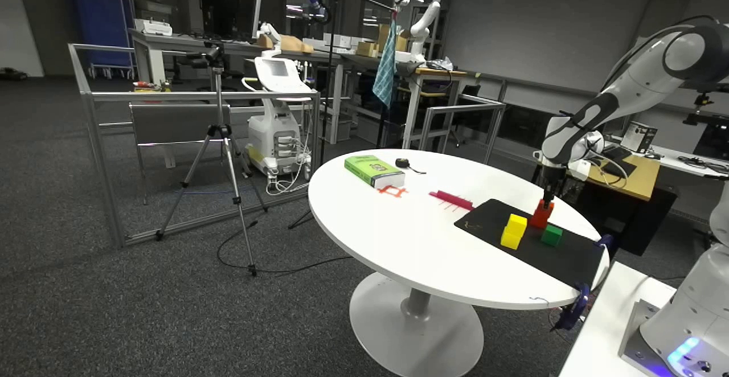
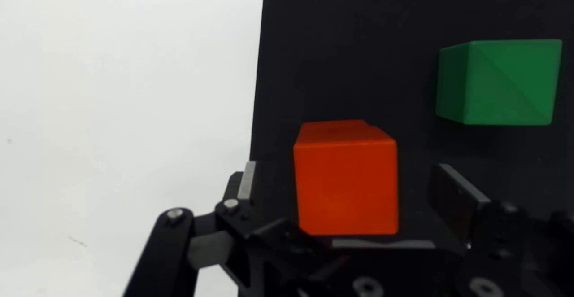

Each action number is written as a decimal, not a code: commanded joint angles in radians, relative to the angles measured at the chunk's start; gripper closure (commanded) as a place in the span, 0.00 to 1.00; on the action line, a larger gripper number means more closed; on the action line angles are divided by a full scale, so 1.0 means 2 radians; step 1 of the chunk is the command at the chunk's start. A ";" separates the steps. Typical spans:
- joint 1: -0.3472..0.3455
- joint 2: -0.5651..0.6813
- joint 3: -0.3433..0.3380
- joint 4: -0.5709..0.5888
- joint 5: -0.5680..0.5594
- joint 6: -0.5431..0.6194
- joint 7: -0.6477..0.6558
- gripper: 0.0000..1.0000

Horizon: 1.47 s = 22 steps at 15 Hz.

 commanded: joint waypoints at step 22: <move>0.009 -0.413 -0.053 -0.229 -0.071 -0.099 0.003 0.00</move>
